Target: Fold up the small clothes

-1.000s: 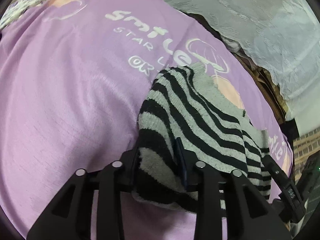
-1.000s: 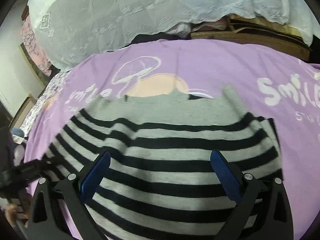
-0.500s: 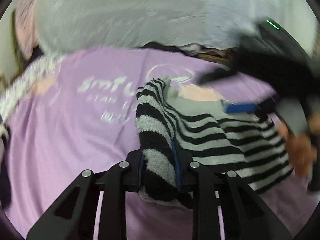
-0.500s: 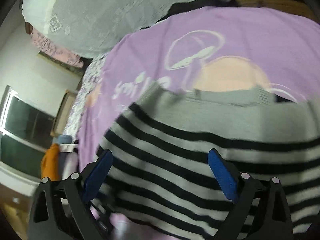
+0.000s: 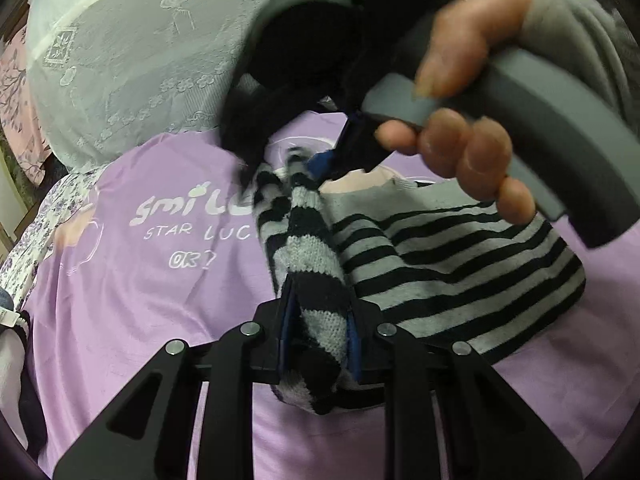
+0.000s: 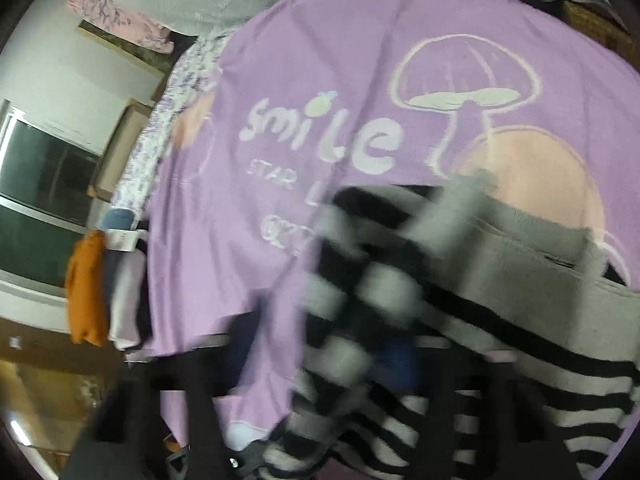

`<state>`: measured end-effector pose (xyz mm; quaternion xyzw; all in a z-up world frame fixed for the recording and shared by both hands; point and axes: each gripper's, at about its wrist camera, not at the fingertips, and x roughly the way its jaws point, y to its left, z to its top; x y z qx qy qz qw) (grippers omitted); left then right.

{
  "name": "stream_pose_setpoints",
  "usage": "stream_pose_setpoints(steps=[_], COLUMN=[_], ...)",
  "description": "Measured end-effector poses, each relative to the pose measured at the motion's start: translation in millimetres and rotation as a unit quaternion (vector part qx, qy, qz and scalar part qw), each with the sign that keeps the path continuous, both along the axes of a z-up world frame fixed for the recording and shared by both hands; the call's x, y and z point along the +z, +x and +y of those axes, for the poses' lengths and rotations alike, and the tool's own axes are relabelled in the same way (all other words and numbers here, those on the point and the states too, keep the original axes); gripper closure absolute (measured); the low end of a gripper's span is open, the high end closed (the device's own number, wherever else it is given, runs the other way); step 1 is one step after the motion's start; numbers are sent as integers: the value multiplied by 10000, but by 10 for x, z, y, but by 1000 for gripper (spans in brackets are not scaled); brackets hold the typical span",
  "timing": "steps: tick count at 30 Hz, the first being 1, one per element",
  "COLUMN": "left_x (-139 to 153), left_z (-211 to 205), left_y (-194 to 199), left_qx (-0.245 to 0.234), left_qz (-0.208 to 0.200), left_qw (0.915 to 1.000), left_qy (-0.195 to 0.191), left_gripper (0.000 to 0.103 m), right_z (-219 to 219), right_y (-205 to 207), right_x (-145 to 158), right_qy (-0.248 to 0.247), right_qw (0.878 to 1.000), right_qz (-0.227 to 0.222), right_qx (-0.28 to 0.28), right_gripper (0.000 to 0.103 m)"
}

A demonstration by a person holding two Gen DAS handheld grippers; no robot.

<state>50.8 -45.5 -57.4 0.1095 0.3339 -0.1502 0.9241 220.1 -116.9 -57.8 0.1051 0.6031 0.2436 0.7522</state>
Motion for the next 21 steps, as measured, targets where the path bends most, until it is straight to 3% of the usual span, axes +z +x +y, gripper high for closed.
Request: stream_pose_setpoints(steps=[11, 21], left_x=[316, 363], left_z=[-528, -1177], left_y=[-222, -368], left_qx=[-726, -1033], left_qz=[-232, -177], left_qw=[9971, 9945], left_qy=[-66, -70], left_gripper=[87, 87], right_z=[-1004, -1763], right_y=[-263, -466], right_x=[168, 271], right_qy=[705, 958], right_qw=[9950, 9910], right_qz=[-337, -553], right_qx=[-621, -755], right_gripper=[84, 87])
